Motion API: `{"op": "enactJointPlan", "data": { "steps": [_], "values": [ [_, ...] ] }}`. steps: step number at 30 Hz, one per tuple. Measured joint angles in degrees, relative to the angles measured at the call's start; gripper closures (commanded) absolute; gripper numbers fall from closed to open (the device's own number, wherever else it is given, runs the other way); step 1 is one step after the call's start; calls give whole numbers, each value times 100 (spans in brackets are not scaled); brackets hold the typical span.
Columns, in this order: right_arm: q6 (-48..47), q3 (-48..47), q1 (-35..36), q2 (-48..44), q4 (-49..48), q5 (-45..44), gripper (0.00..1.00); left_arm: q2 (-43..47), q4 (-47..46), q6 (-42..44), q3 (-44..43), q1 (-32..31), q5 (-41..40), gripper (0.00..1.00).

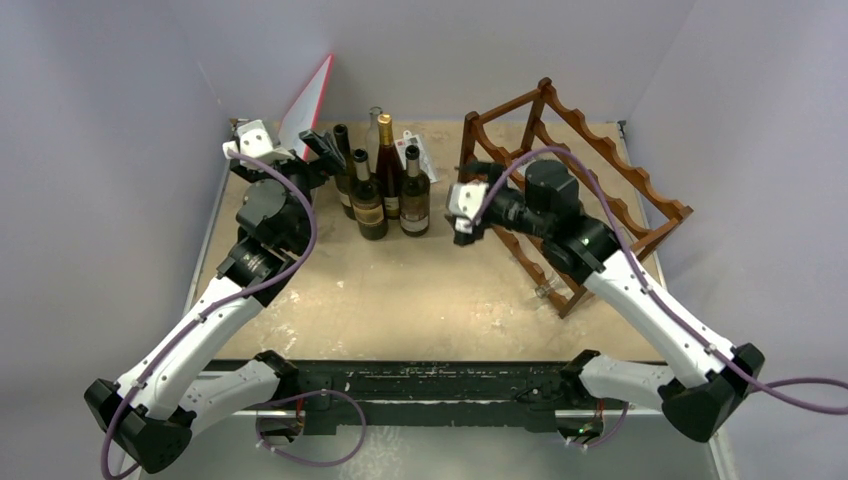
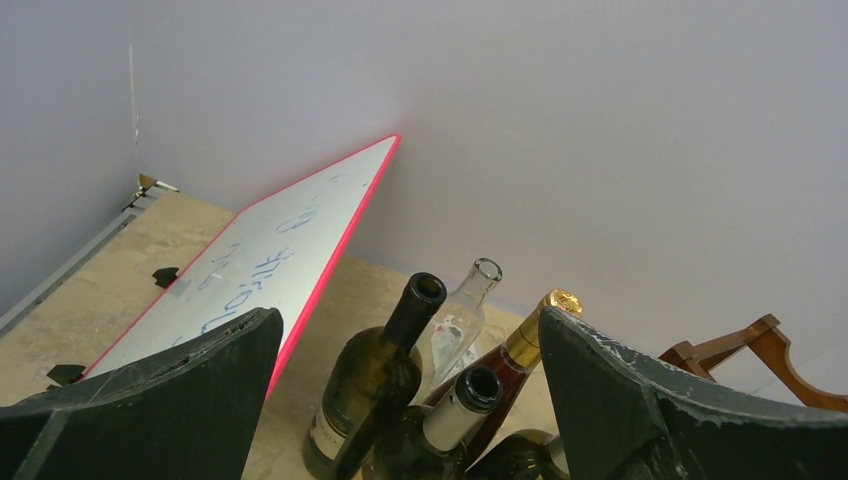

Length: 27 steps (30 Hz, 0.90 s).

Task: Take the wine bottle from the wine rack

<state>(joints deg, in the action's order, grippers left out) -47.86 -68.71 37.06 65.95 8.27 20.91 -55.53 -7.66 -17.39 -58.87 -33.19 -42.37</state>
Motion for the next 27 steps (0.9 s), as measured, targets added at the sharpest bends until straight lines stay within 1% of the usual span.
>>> {"op": "enactJointPlan", "data": {
  "steps": [3,6,11,16,22,25,27],
  "values": [
    [-577,348,24,-289,896,146,11,9,2,-2,0,0,2,0],
    [-966,608,94,-256,1703,107,13,9,2,-4,0,0,17,0],
    [-1386,1178,214,-2,2719,-479,13,9,4,-7,-2,0,22,0],
    [-1585,1888,334,339,3171,-1235,11,7,4,-7,-2,0,22,0],
    [-1694,2494,457,557,3217,-1978,11,4,4,-9,-2,0,20,0],
    [-1735,2747,457,553,3193,-2221,12,0,4,-9,-2,-2,22,0],
    [-1757,2911,457,544,3152,-2385,15,-2,4,-9,-2,-13,20,0]
  ]
}}
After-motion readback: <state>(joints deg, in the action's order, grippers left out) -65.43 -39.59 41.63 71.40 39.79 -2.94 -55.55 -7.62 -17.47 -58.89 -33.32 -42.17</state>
